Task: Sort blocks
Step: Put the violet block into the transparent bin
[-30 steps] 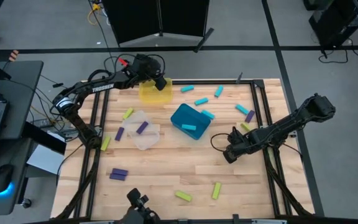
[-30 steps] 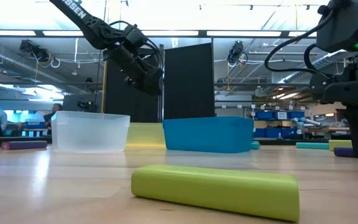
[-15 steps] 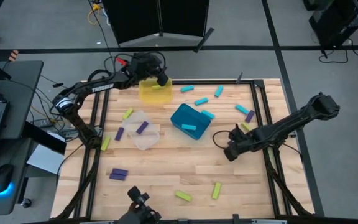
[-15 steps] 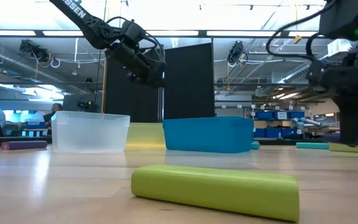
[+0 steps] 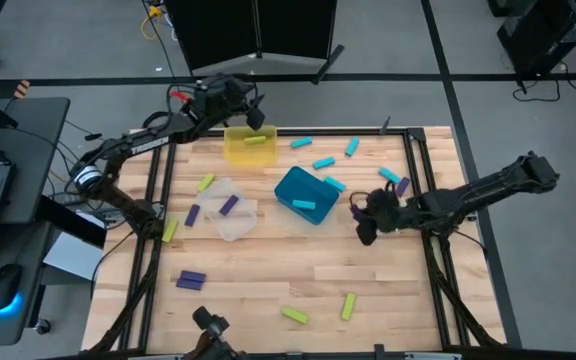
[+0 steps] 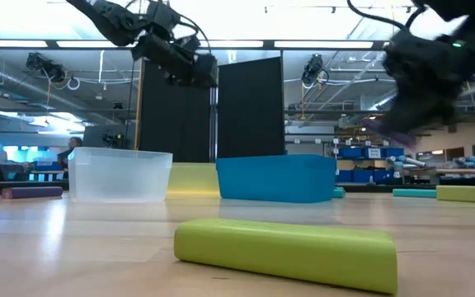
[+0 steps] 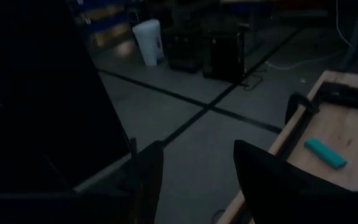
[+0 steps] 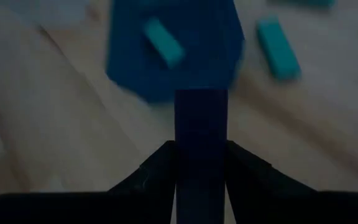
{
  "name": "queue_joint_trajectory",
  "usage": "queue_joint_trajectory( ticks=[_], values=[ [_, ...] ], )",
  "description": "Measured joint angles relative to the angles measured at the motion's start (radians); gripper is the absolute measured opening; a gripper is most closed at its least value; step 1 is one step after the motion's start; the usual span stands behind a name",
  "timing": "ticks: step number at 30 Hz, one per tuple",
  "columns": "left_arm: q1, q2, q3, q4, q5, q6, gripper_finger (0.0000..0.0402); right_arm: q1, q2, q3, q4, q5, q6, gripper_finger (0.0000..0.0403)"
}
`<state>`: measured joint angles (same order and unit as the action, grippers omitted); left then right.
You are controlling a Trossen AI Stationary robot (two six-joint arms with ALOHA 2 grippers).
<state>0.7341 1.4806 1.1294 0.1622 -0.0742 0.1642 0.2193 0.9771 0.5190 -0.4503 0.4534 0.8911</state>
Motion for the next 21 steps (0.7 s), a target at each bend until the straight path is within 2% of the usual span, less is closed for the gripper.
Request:
queue_joint_trajectory(
  ticks=[5,9,14,21],
  values=[
    [0.0,-0.085,0.0,0.01,0.0,0.016,0.0204,-0.141,0.023,0.001,0.287,-0.045,-0.301,0.0123],
    [0.0,-0.178,0.0,-0.036,0.0,0.015,0.0204,-0.251,0.075,0.001,0.495,-0.183,-0.457,0.0124],
    [-0.005,-0.307,0.0,-0.156,0.009,0.005,0.0204,-0.36,0.178,0.003,0.734,-0.377,-0.547,0.0124],
    [-0.01,-0.468,-0.063,-0.213,0.01,-0.05,0.0204,-0.419,0.383,0.156,0.806,-0.525,-0.662,0.0125]
  ],
)
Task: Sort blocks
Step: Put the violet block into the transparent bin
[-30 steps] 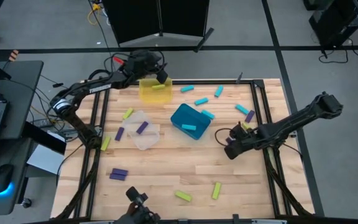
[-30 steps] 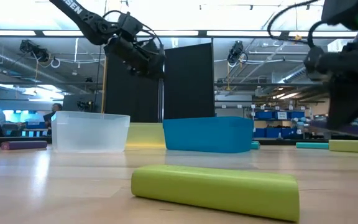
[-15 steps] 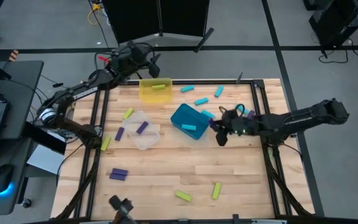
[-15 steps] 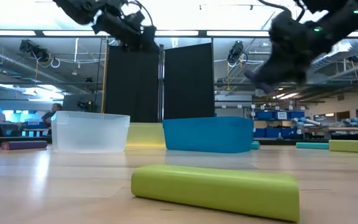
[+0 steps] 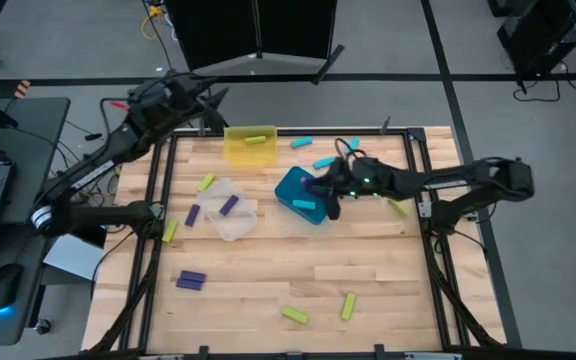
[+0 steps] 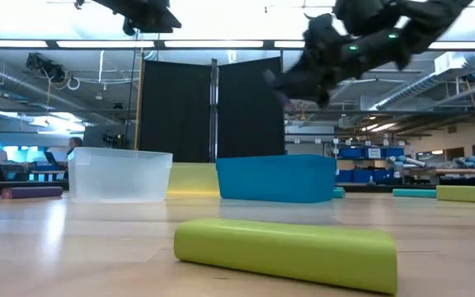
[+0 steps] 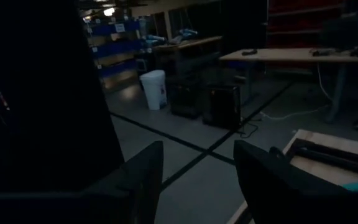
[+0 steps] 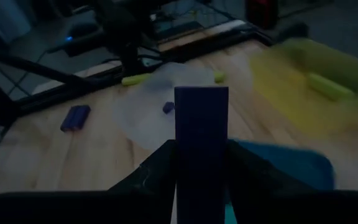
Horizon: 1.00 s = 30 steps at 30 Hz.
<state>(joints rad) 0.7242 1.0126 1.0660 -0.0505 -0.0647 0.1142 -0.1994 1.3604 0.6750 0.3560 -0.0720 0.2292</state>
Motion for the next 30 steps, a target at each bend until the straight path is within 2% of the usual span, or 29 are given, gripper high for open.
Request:
queue_joint_trajectory(
  ticks=[9,18,30],
  values=[
    [0.0,-0.178,-0.133,0.005,-0.001,-0.048,0.0204,-0.018,0.269,0.296,0.018,-0.171,-0.122,0.0125],
    [0.0,-0.3,-0.206,0.007,0.02,-0.121,0.0204,-0.015,0.539,0.567,0.017,-0.321,-0.145,0.0126],
    [0.0,-0.381,-0.257,0.0,0.062,-0.153,0.0204,0.03,0.824,0.867,0.01,-0.409,-0.11,0.0126]
  ],
)
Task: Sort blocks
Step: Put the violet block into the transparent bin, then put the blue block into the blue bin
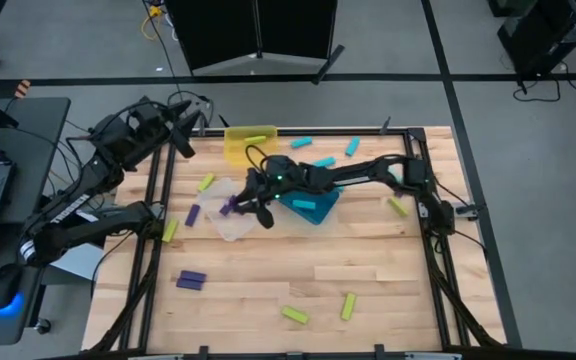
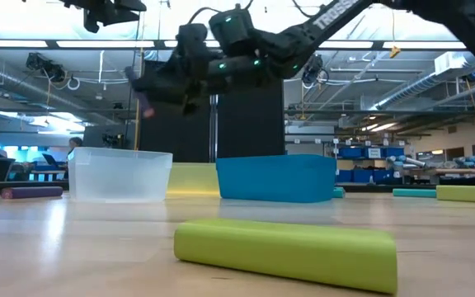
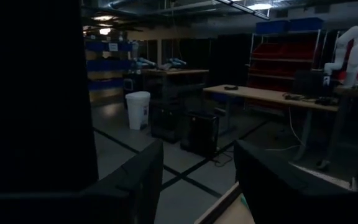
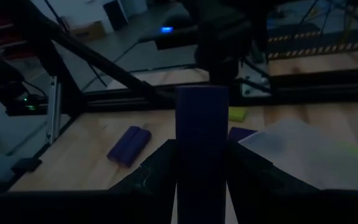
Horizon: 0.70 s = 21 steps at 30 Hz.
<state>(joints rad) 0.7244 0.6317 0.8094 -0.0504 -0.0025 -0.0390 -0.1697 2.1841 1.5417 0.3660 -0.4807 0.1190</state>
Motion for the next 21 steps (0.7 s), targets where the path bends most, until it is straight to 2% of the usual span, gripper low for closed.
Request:
queue_joint_trajectory(
  ticks=[4,10,15,21],
  values=[
    [0.0,0.001,-0.006,0.006,0.024,-0.019,0.0204,0.01,0.071,0.064,-0.008,-0.04,0.035,0.0126],
    [0.0,0.002,-0.006,0.004,0.034,-0.019,0.0204,0.029,0.122,0.112,-0.003,-0.041,0.039,0.0137],
    [0.0,0.002,-0.006,0.004,0.04,-0.018,0.0204,0.033,0.122,0.113,-0.012,0.01,0.027,0.0175],
    [0.0,0.002,-0.006,0.002,0.041,-0.017,0.0204,0.031,0.122,0.113,-0.016,0.016,0.035,0.0231]
  ],
)
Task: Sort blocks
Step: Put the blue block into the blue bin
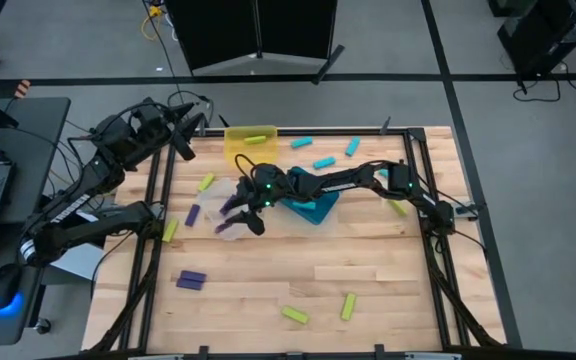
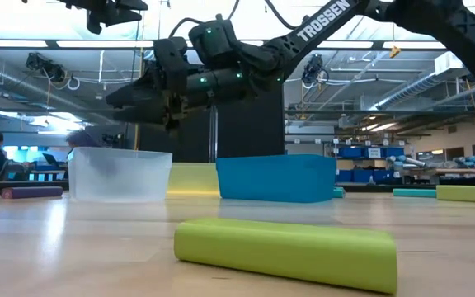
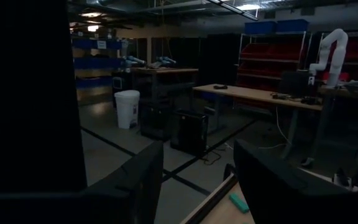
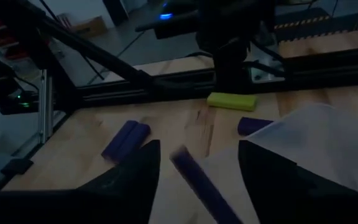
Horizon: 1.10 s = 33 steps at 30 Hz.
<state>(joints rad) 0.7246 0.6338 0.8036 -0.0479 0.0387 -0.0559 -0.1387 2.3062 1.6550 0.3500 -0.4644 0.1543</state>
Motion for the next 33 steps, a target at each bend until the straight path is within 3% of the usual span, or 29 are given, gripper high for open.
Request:
queue_joint_trajectory(
  ticks=[4,10,18,25,33],
  values=[
    [0.0,0.0,0.0,0.0,0.0,0.001,0.0204,-0.006,-0.019,0.0,0.009,-0.005,-0.026,0.025],
    [0.0,0.001,0.0,0.0,0.0,0.002,0.0204,-0.041,-0.131,-0.02,-0.027,-0.003,-0.104,0.0241],
    [0.0,0.071,0.0,0.008,0.003,0.0,0.0204,-0.159,-0.42,-0.3,0.028,0.104,-0.16,0.0223],
    [0.0,0.308,-0.001,0.154,0.118,-0.008,0.0204,-0.245,-0.72,-0.677,0.22,0.244,-0.113,0.0205],
    [0.0,0.634,0.069,0.398,0.223,-0.081,0.0204,-0.246,-1.015,-0.959,0.218,0.452,-0.08,0.0202]
  ],
)
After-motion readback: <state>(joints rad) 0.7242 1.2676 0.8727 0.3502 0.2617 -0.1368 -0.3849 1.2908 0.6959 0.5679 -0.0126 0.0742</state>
